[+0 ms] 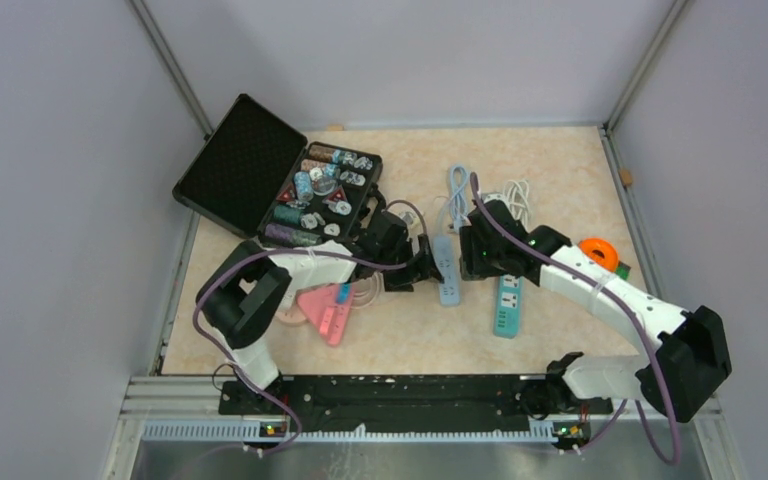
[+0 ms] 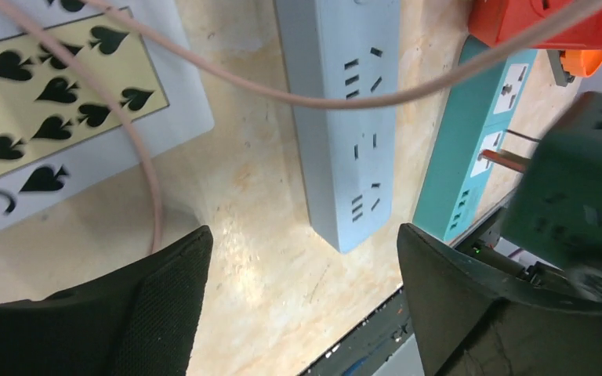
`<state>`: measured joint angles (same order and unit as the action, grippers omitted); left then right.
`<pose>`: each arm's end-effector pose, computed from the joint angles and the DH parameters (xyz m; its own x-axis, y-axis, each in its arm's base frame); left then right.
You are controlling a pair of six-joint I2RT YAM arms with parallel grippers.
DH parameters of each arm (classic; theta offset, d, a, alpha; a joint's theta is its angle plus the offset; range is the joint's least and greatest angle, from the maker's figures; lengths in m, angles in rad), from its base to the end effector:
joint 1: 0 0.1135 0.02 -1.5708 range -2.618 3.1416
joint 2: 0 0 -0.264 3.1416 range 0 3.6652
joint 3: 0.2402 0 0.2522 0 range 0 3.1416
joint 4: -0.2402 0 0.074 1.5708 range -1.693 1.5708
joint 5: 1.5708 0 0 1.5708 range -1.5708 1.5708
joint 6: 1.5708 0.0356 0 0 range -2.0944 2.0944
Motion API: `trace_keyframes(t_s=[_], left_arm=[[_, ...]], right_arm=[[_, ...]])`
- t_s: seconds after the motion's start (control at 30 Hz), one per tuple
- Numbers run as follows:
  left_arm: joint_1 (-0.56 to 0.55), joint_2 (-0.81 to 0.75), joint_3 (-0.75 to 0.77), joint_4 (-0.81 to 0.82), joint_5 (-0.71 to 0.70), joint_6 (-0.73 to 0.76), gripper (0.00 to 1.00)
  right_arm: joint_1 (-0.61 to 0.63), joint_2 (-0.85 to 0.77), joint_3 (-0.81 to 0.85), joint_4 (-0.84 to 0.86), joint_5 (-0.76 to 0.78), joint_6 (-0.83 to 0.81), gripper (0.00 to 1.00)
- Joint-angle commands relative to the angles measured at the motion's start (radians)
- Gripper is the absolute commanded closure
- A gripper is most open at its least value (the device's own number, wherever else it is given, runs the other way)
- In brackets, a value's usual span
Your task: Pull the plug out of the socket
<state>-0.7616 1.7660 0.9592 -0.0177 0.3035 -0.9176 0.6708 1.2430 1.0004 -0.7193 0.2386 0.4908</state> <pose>0.2512 -0.2543 0.1578 -0.9625 -0.1294 -0.2383 0.0675 0.7370 -0.6725 0.2005 0.1484 0.2738 -0.8015 -0.0513 -0.5958 -0.1364 0.9857 0.0986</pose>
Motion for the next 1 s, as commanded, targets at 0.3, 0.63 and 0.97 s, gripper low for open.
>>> trace_keyframes(t_s=[0.3, 0.63, 0.97], left_arm=[[0.01, -0.41, 0.065, -0.313, -0.378, 0.194, 0.01], [0.017, -0.743, -0.053, -0.38, -0.833, 0.196, 0.01], [0.038, -0.846, -0.088, -0.414, -0.948, 0.176, 0.01]], right_arm=[[-0.029, -0.015, -0.074, 0.041, -0.083, 0.005, 1.0], [-0.037, 0.053, -0.131, 0.059, -0.186, -0.058, 0.92], [-0.042, 0.136, -0.105, 0.045, -0.129, -0.067, 0.47]])
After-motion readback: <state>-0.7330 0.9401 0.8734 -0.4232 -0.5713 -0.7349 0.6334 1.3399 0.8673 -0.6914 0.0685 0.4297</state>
